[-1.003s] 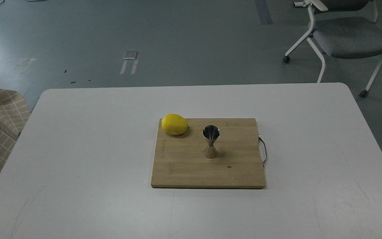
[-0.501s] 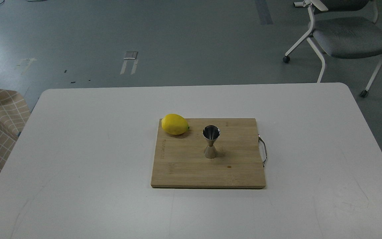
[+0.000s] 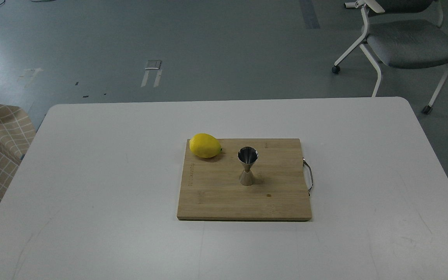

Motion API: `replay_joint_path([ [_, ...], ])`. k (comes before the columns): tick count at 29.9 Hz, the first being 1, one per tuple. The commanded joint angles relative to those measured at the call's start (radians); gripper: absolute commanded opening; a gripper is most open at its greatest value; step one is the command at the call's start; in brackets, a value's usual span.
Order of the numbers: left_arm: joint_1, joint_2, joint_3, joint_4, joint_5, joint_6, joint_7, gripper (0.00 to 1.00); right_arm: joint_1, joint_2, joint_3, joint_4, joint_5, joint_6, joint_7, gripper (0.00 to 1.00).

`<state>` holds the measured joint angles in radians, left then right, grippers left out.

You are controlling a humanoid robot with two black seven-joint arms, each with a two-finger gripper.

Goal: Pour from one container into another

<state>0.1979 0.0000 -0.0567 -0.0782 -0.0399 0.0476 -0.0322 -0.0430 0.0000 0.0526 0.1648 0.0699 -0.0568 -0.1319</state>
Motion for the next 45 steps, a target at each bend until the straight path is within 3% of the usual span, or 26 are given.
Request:
replay_joint_path([
  [1,0.000,0.000,0.000,0.000,0.000,0.000,0.000,0.99,0.000,0.000,-0.004,0.002,0.002,0.000,0.000,1.00],
  [45,0.000,0.000,0.000,0.000,0.000,0.002,0.000,0.99,0.005,0.000,0.003,-0.005,0.004,-0.002,0.000,1.00],
])
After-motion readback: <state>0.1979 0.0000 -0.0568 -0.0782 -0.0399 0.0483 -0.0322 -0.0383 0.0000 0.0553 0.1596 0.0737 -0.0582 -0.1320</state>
